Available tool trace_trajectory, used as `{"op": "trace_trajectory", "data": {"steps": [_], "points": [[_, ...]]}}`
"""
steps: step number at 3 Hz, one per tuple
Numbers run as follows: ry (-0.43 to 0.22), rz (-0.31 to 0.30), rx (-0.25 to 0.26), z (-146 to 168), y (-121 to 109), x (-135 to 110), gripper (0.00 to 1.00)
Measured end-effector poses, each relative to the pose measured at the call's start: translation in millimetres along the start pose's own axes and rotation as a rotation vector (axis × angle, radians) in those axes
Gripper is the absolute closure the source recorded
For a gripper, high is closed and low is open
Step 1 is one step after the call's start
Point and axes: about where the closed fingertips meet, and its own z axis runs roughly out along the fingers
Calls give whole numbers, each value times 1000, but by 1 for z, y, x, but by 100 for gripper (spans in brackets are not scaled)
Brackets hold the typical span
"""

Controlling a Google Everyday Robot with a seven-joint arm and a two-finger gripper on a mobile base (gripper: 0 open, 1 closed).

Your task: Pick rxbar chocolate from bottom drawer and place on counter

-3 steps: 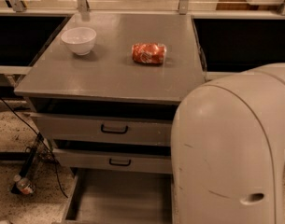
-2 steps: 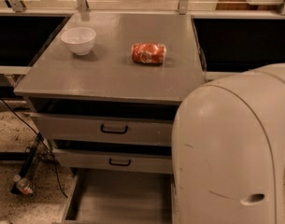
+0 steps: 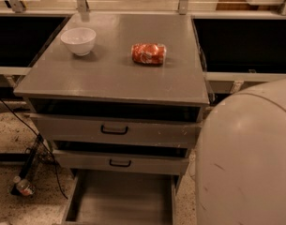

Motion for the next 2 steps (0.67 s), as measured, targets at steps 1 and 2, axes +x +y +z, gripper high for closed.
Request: {"op": "trace_trajectory", "data": {"steps": [1, 2], "points": [[-14, 50, 100, 3, -48, 0, 100], [-20, 101, 203, 8, -98, 1, 100]]}}
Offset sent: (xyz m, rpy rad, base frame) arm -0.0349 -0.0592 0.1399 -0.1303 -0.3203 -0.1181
